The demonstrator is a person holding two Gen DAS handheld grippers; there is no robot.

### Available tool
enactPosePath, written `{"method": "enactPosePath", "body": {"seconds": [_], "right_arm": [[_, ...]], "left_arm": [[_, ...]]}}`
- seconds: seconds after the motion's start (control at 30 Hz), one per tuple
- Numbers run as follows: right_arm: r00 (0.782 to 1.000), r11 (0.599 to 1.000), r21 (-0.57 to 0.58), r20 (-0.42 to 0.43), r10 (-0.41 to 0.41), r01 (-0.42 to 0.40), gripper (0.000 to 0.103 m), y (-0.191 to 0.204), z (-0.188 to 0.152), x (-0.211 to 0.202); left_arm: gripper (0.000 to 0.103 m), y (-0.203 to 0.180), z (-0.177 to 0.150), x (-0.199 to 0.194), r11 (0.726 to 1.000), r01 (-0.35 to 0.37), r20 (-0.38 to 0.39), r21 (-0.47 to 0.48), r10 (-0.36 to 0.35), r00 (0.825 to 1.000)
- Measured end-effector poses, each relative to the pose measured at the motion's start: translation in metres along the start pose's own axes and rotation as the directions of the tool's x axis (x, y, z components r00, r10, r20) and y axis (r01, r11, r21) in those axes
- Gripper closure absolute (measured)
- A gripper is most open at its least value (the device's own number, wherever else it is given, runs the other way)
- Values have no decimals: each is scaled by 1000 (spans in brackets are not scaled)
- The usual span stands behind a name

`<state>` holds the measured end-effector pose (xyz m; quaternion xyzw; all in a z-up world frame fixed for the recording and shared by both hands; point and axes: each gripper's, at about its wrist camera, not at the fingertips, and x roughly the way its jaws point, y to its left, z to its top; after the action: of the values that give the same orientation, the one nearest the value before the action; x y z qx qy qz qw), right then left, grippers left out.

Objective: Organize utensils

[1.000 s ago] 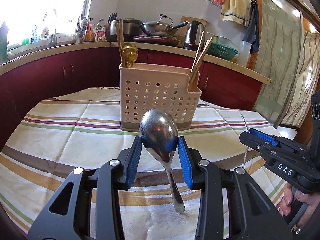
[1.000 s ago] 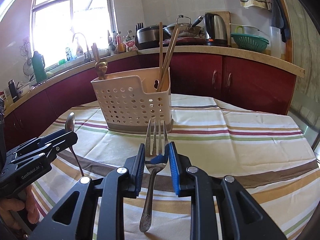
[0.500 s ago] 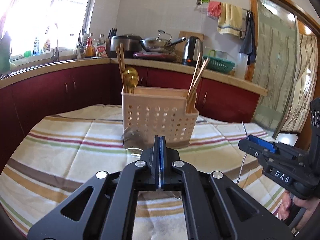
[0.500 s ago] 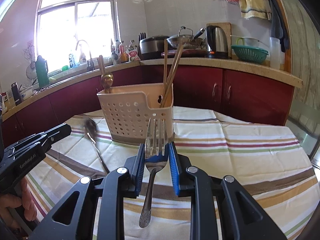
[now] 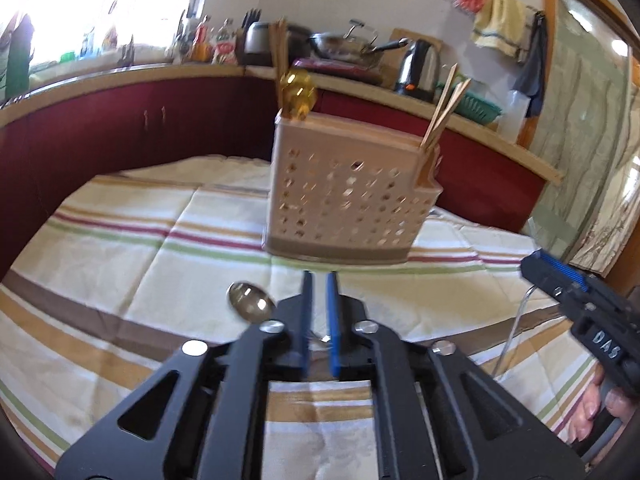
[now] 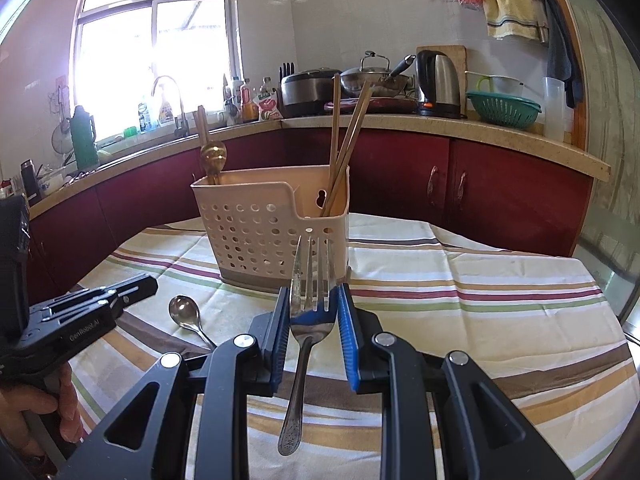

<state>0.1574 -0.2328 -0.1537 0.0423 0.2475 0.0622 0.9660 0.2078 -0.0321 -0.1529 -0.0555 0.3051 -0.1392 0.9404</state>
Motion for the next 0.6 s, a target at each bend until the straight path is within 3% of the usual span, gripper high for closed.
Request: {"method": "enactPosePath", "body": {"seconds": [0.07, 0.27, 0.43, 0.6], "right_arm": [[1000, 1000, 1, -5, 2, -2, 79, -1, 0, 4], [999, 1000, 4, -30, 13, -13, 79, -5, -3, 17], [999, 1000, 7, -39, 21, -21, 79, -6, -2, 22], [999, 1000, 0, -46, 26, -26, 79, -4, 0, 26]], "left_arm": [[78, 5, -2, 8, 1000, -20, -22, -21, 20, 1000], [74, 25, -11, 34, 992, -89, -95, -94, 80, 992], [59, 36, -14, 42, 984, -123, -104, -129, 110, 988], [52, 46, -13, 57, 979, -110, -148, -172, 85, 985]]}}
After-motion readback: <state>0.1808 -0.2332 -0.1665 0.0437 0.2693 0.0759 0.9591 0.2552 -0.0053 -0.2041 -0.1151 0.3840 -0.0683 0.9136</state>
